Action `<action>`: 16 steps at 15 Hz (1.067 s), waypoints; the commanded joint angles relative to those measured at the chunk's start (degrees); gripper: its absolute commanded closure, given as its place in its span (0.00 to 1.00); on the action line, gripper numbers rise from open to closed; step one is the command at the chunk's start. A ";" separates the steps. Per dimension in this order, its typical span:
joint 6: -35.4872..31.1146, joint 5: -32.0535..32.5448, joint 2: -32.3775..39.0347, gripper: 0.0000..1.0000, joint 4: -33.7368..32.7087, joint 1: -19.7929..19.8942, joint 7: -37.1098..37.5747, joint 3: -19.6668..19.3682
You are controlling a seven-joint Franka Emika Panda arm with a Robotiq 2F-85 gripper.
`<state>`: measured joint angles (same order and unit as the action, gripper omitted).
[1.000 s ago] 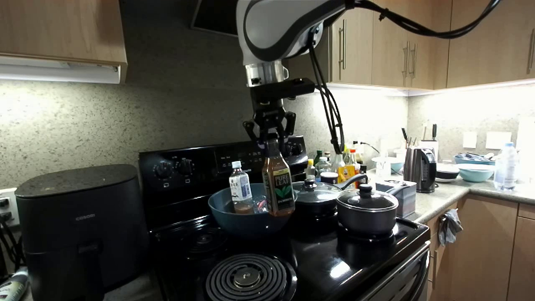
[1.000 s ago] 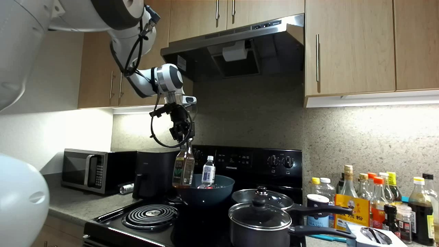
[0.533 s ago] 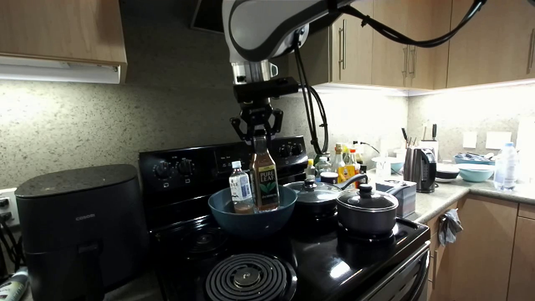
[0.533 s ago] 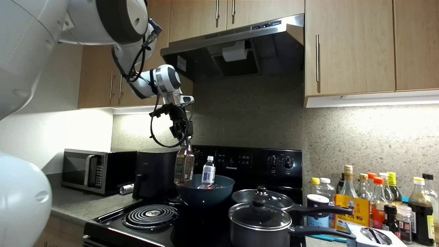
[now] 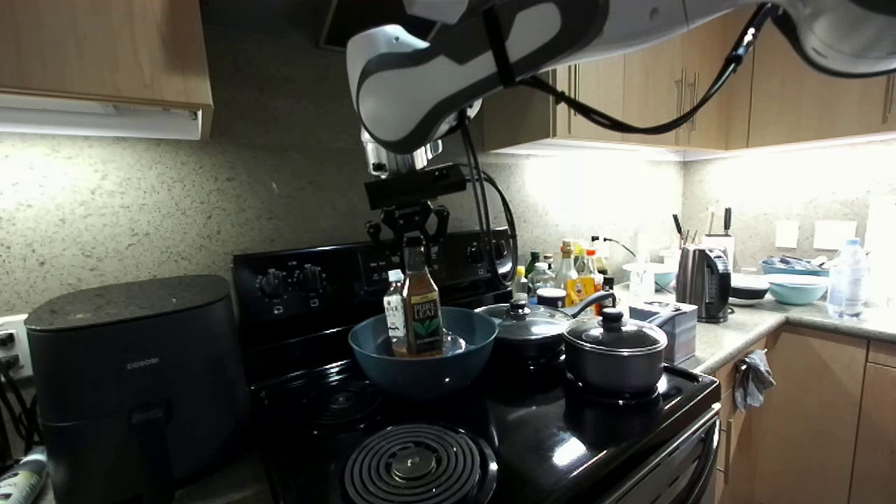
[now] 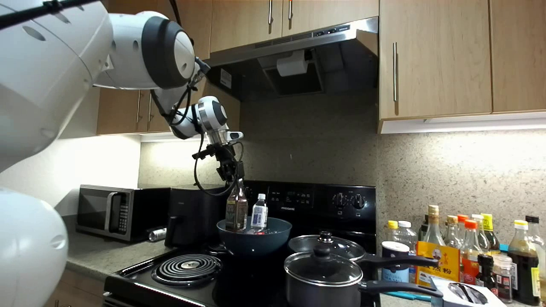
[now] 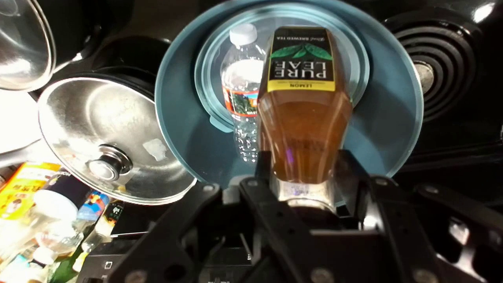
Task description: Put the bottles on the stove into the blue bowl
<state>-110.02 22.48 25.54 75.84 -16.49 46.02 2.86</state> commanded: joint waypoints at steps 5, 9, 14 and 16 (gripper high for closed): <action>0.47 3.24 8.55 0.81 -10.26 -3.52 1.90 -4.76; 2.62 2.54 8.79 0.31 -9.14 -2.63 1.72 -5.32; 3.49 1.96 5.59 0.06 -6.65 -2.41 2.10 -6.31; 3.19 1.65 3.83 0.00 -5.47 -2.17 2.04 -6.48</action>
<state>-107.40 24.75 33.20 67.13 -18.92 46.81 -3.50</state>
